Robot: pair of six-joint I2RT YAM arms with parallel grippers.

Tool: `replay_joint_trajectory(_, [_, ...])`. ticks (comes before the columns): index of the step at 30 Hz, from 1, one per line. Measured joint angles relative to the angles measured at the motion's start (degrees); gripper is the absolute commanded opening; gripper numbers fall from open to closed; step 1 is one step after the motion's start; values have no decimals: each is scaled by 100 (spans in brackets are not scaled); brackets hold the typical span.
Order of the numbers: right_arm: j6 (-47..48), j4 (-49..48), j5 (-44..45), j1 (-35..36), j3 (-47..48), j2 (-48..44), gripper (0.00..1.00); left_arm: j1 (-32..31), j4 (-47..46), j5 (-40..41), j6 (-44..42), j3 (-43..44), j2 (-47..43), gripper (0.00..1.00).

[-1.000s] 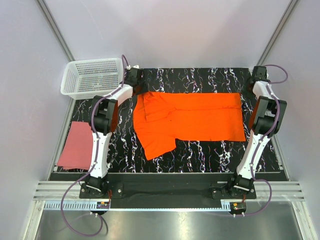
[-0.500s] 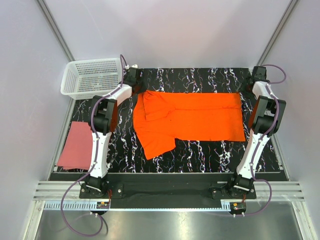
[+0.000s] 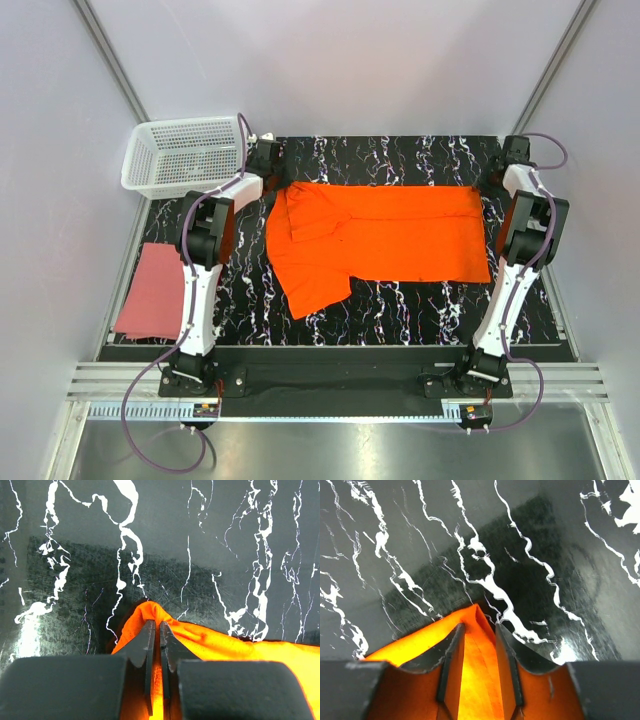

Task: Fold and stack the t-shirts
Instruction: Fold the tshirt

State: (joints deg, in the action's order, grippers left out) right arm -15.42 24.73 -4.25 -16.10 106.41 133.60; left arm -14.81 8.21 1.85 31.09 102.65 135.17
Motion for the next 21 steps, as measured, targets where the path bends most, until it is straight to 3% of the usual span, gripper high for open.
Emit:
replay_joint_trajectory(3, [-4, -28, -20, -4, 37, 42, 37, 7, -55, -17, 24, -15, 0, 0])
replay_joint_trajectory(10, [-20, -44, 33, -4, 44, 42, 21, 13, -149, -17, 46, -85, -20, 0])
replay_joint_trajectory(12, [-20, -46, 68, -4, 44, 42, 14, 17, -205, -13, 68, -181, -61, 0])
replay_joint_trajectory(14, [-17, -48, 105, -4, 44, 42, 0, 31, -273, -13, 96, -306, -127, 0])
replay_joint_trajectory(21, [-42, -138, 232, -4, 44, 42, 0, 107, -662, 15, 291, -894, -442, 0])
